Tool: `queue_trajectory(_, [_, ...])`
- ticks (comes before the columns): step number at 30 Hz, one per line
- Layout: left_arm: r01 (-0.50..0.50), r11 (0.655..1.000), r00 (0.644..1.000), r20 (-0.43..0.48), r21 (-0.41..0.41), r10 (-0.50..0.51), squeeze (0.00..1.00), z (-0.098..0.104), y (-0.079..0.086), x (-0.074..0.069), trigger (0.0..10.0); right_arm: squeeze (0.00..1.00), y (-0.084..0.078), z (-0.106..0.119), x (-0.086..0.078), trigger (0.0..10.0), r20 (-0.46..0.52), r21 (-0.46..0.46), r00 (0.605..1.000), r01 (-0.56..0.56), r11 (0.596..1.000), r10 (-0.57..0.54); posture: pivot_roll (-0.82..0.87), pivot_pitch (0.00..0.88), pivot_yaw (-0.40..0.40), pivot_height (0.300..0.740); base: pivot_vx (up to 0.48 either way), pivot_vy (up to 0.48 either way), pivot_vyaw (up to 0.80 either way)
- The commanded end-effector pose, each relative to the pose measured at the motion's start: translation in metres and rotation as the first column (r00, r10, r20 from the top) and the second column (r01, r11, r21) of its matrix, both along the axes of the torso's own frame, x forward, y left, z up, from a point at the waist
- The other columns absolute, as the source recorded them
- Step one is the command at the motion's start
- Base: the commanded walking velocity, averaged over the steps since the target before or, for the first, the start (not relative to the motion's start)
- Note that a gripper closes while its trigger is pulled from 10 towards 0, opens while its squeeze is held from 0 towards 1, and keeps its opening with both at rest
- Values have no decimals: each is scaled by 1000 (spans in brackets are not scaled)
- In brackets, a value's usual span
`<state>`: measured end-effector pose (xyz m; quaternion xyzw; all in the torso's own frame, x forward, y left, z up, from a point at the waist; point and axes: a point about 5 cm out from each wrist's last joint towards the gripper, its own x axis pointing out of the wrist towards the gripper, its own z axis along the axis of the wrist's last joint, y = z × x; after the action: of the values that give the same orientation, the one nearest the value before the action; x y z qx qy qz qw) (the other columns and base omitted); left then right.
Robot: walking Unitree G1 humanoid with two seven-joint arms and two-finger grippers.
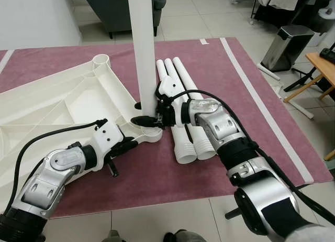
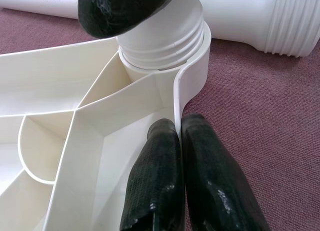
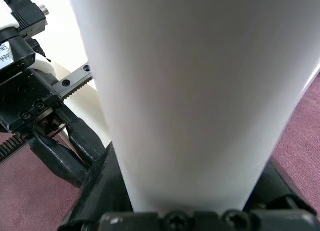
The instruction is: Building children table
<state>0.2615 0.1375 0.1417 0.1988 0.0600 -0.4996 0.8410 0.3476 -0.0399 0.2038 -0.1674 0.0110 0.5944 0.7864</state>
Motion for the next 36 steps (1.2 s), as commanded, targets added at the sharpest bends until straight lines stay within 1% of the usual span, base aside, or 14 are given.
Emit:
queue_trajectory(1, [228, 973, 966, -119, -38, -231, 0, -16, -21, -22, 10000, 0, 13, 13, -6, 10000, 65, 32, 998, -24, 999, 22, 122, 192, -13, 740, 0, 0, 0])
queue_trajectory(16, [228, 973, 966, -119, -38, -231, 0, -16, -21, -22, 10000, 0, 13, 13, -6, 10000, 65, 32, 998, -24, 999, 22, 122, 192, -13, 740, 0, 0, 0])
queue_trajectory(17, [226, 973, 966, -120, -39, -229, 0, -16, -21, -22, 10000, 0, 12, 14, -2, 353, 54, 22, 998, -35, 999, 34, 126, 0, 0, 740, 0, 0, 0])
queue_trajectory(18, [216, 976, 970, -111, -28, -218, 0, -16, -21, -19, 10000, 0, 20, -9, -8, 10000, 8, 83, 987, 161, 983, -162, 104, 0, 0, 740, 0, 0, 0])
queue_trajectory(19, [209, 978, 972, -105, -20, -210, 0, -16, -21, -17, 10000, 0, 23, -25, -14, 10000, -33, 116, 948, 317, 941, -315, 104, 0, 0, 740, 0, 0, 0])
queue_trajectory(20, [209, 978, 972, -105, -20, -210, 0, -16, -21, -17, 10000, 0, 23, -25, -14, 10000, -33, 116, 948, 317, 941, -315, 104, 0, 0, 740, 0, 0, 0])
queue_trajectory(21, [205, 979, 974, -100, -15, -205, 0, -16, -21, -15, 10000, 0, 24, -35, -19, 10000, -62, 130, 906, 422, 897, -418, 104, 0, 0, 740, 0, 0, 0])
queue_trajectory(22, [203, 979, 974, -98, -12, -203, 0, -16, -21, -14, 10000, 0, 24, -40, -22, 10000, -77, 135, 881, 473, 870, -467, 104, 0, 0, 740, 0, 0, 0])
queue_trajectory(31, [202, 979, 974, -98, -10, -202, 0, -16, -21, -14, 10000, 0, 24, -39, -23, 10000, -76, 136, 880, 475, 869, -469, 105, 0, 0, 740, 0, 0, 0])
queue_trajectory(32, [200, 980, 975, -100, -10, -200, 1000, -16, -21, -14, 10000, 0, 24, -39, -23, 10000, -76, 136, 879, 478, 868, -472, 105, 0, 0, 740, 0, 0, 0])
queue_trajectory(36, [199, 980, 975, -103, -10, -199, 1000, -17, -21, -14, 10000, 0, 24, -39, -25, 10000, -75, 136, 871, 490, 861, -485, 105, 0, 0, 740, 0, 0, 0])
